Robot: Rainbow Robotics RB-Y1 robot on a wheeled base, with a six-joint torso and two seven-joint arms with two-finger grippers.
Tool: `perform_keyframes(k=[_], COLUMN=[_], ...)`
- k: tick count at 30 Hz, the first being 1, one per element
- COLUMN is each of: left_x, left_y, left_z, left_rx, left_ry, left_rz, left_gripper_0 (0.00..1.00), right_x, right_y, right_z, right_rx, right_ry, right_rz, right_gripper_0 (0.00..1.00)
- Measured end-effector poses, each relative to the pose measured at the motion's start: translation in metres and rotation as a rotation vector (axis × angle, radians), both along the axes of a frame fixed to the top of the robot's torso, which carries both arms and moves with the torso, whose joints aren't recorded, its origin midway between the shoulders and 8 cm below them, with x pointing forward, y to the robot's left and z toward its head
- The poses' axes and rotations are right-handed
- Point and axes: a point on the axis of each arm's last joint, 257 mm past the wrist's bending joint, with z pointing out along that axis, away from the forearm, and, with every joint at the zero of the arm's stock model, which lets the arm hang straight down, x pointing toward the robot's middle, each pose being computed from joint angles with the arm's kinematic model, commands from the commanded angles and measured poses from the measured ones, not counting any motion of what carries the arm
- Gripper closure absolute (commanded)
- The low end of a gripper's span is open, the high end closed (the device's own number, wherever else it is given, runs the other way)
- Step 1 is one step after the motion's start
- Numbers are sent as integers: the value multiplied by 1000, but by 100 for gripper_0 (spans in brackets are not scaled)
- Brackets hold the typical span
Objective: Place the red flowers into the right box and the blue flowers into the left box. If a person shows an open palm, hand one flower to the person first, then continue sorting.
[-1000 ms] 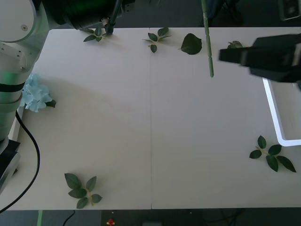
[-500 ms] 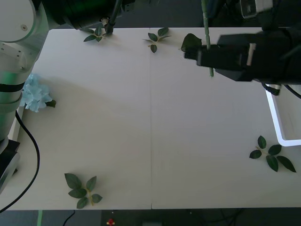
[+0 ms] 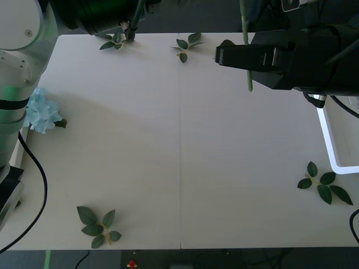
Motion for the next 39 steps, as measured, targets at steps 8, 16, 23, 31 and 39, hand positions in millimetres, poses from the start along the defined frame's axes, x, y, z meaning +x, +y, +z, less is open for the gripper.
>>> perform_keyframes(k=[8, 16, 23, 31, 39], left_x=[0, 0, 0, -1, 1], left_y=[0, 0, 0, 0, 0], left_z=[0, 0, 0, 0, -11], left_rx=[0, 0, 0, 0, 8], left_ry=[0, -1, -1, -1, 21], left_rz=[0, 0, -1, -1, 1], left_gripper_0=[100, 0, 0, 0, 0], right_x=[0, 0, -1, -1, 4], right_y=[0, 0, 2, 2, -3], right_z=[0, 0, 1, 1, 8], right_rx=[0, 1, 7, 10, 25], right_ry=[0, 0, 2, 2, -7], right_rz=[0, 1, 4, 5, -19], right_gripper_0=[100, 100, 100, 100, 100])
